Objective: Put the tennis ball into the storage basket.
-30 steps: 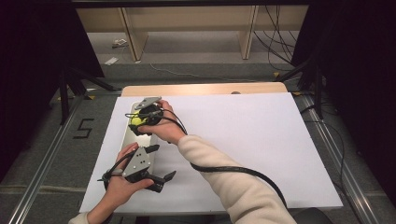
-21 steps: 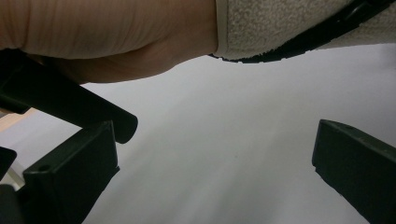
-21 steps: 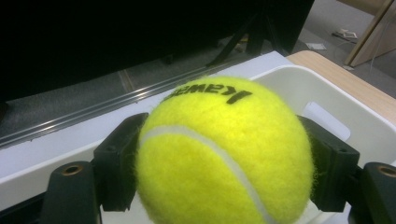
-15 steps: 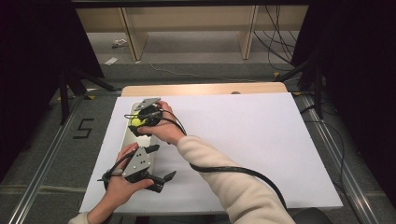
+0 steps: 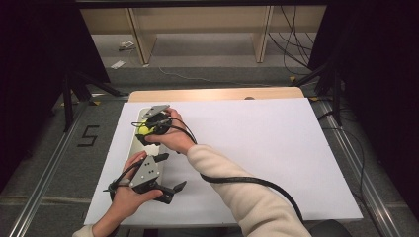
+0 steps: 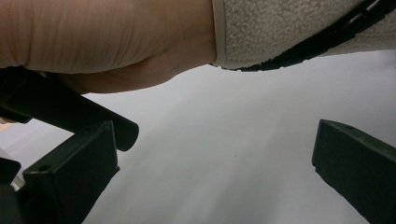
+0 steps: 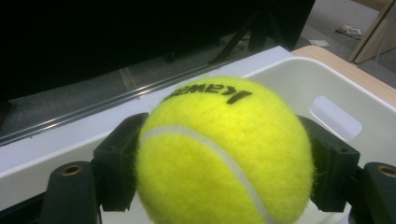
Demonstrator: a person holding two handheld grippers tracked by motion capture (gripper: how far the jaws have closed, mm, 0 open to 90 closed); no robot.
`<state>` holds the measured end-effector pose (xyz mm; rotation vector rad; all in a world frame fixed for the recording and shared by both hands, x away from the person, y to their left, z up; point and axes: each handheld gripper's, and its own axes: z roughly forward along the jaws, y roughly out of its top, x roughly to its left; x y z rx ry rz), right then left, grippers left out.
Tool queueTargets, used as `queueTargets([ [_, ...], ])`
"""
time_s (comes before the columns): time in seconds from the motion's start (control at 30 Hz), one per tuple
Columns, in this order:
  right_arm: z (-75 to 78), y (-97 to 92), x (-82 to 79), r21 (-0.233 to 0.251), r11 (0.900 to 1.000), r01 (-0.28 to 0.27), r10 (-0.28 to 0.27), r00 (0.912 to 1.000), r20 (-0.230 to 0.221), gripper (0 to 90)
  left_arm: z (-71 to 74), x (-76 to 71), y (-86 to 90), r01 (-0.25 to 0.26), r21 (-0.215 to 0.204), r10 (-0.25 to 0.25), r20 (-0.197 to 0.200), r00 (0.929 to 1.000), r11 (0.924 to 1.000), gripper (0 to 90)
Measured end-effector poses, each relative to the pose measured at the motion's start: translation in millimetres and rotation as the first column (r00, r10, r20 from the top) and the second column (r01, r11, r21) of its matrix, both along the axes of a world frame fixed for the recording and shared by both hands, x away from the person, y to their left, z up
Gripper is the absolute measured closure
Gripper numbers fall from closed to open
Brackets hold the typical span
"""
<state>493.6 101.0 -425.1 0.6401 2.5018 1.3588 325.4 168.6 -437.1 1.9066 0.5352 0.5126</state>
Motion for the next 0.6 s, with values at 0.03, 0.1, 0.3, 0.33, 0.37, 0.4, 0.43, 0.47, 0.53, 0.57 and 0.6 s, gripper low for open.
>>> queueTargets([
  [0.03,-0.3,0.4,-0.1,0.002,1.0,0.0,0.0,1.0,0.005,26.0,0.0,0.1,0.0,0.0,0.0,0.0,0.0,1.0,1.0,0.0],
  [0.1,-0.5,0.6,-0.1,0.003,1.0,-0.001,0.001,1.0,0.004,25.9,-0.1,0.0,0.1,-0.001,0.001,0.001,0.0,1.0,1.0,0.0],
  [0.3,-2.9,0.4,0.6,0.0,1.0,0.008,-0.008,0.9999,0.006,25.5,-0.1,0.0,0.3,0.001,0.001,-0.001,0.0,1.0,1.0,0.0],
  [0.33,-3.2,0.2,0.9,-0.001,1.0,0.008,-0.008,1.0,0.005,25.4,-0.1,0.0,0.3,0.0,0.001,0.0,0.0,1.0,1.0,0.0],
  [0.37,-3.3,0.2,1.1,-0.001,1.0,0.009,-0.009,1.0,0.003,25.1,-0.2,0.1,0.3,-0.001,0.002,0.001,0.0,1.0,1.0,0.0],
  [0.4,-3.3,0.2,1.1,-0.003,0.9999,0.01,-0.01,0.9999,0.004,24.9,-0.2,0.1,0.3,-0.001,0.003,0.001,0.0,1.0,1.0,0.0],
  [0.43,-3.2,0.1,1.4,-0.002,1.0,0.009,-0.009,0.9999,0.006,24.7,-0.2,0.1,0.3,0.0,0.002,0.0,-0.001,1.0,1.0,0.0],
  [0.47,-3.0,0.2,1.5,0.002,0.9999,0.011,-0.011,0.9999,0.0,24.3,-0.2,0.1,0.3,0.001,0.001,-0.001,0.0,1.0,1.0,0.0],
  [0.53,-1.8,0.1,1.9,0.011,0.9999,0.011,-0.011,0.9999,-0.001,22.0,-0.1,0.0,0.4,0.0,0.0,0.0,-0.001,1.0,1.0,0.0],
  [0.57,-0.6,0.0,1.9,0.019,0.9997,0.013,-0.013,0.9999,0.001,19.9,-0.1,0.0,0.5,0.0,0.001,0.0,-0.001,1.0,1.0,0.0],
  [0.6,0.9,0.0,2.0,0.024,0.9996,0.017,-0.017,0.9999,0.004,17.0,-0.1,0.0,0.5,0.0,0.0,0.0,-0.001,1.0,1.0,0.0],
])
